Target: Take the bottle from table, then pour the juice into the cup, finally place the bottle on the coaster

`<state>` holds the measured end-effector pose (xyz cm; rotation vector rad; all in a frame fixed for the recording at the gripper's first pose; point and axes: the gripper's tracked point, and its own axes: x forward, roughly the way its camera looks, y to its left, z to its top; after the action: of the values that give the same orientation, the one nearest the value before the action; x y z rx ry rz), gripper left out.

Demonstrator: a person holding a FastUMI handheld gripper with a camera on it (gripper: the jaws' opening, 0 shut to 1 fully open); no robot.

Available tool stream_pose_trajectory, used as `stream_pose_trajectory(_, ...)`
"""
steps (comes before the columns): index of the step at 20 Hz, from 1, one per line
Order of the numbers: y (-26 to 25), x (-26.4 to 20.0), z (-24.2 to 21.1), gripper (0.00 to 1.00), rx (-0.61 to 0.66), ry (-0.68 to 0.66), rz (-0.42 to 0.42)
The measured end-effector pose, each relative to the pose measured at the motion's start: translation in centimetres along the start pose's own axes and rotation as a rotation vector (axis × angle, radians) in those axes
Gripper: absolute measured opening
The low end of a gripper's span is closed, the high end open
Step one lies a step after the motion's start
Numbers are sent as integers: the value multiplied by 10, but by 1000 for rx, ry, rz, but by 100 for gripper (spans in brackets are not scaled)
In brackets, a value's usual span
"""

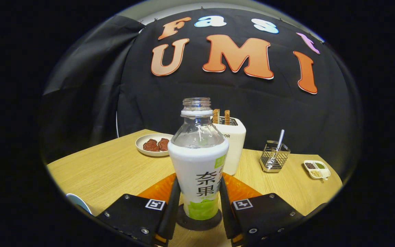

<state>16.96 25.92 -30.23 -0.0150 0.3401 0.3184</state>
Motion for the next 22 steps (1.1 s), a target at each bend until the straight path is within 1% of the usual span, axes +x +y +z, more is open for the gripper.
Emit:
stream_pose_trajectory(2,1,-1,1,57,22,27,-5)
stream_pose_trajectory(7,3,-1,-2,57,80,42,-6)
stream_pose_trajectory(11,5,-3,-2,65,112,57,9)
stream_pose_trajectory(12,5,-5,0,66,114,57,11)
stream_pose_trajectory(15,3,-16,12,83,113,30,15)
stream_pose_trajectory(19,-2,-51,41,90,128,-20,31)
stream_pose_trajectory(22,-20,-83,65,92,114,-61,-5)
